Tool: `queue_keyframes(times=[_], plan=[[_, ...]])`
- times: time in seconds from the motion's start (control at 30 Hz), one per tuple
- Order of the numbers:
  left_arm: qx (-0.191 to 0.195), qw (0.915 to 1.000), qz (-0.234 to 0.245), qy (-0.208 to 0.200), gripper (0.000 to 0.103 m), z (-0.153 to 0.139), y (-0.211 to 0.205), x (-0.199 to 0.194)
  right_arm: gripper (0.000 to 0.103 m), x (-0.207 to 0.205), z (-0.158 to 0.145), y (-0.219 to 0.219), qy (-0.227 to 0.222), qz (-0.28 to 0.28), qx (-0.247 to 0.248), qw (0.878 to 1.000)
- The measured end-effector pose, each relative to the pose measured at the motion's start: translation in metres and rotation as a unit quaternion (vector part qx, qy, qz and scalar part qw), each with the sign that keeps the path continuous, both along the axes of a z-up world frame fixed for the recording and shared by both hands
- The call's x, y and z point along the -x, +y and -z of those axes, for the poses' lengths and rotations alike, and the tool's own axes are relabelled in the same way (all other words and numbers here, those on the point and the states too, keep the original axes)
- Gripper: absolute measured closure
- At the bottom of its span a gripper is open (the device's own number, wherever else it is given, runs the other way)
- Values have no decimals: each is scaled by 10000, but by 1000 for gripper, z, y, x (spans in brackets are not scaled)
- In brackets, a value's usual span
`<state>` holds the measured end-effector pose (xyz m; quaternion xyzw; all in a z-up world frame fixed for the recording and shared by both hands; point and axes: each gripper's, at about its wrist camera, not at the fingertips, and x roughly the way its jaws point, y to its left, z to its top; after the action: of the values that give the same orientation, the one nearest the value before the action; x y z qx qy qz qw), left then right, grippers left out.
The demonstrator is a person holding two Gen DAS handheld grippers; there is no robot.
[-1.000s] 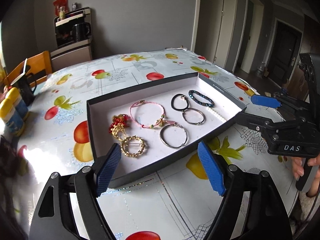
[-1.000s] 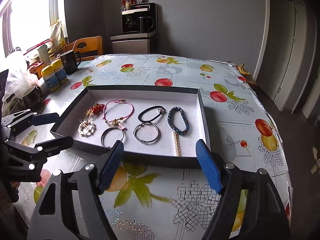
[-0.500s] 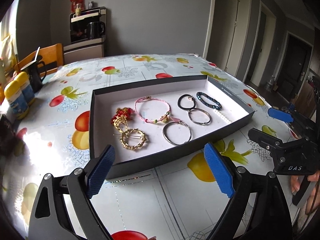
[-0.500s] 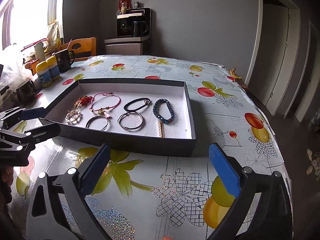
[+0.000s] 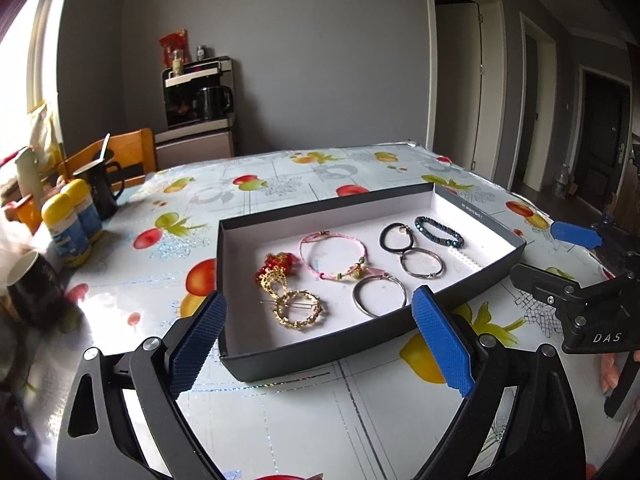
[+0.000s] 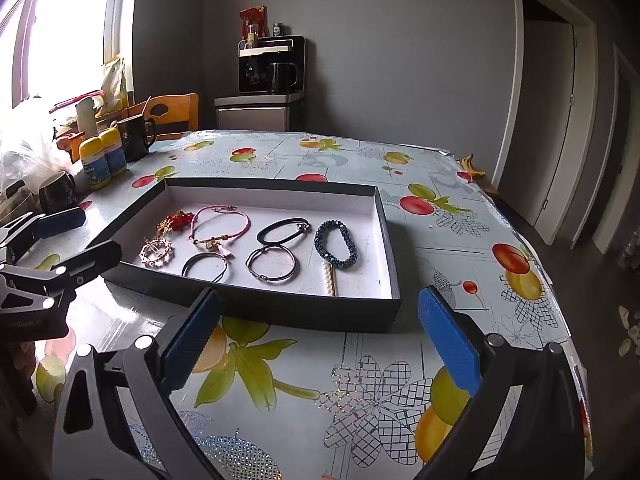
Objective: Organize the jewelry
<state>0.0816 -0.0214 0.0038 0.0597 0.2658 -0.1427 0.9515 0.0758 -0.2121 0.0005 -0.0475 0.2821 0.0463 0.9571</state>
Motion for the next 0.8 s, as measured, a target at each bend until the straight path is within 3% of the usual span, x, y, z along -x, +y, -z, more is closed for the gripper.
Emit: queue_keyframes(times=[0.8], plan=[[-147, 9999, -56, 24, 6, 1, -3, 0, 6, 2, 0, 6, -42, -47, 108, 9999]])
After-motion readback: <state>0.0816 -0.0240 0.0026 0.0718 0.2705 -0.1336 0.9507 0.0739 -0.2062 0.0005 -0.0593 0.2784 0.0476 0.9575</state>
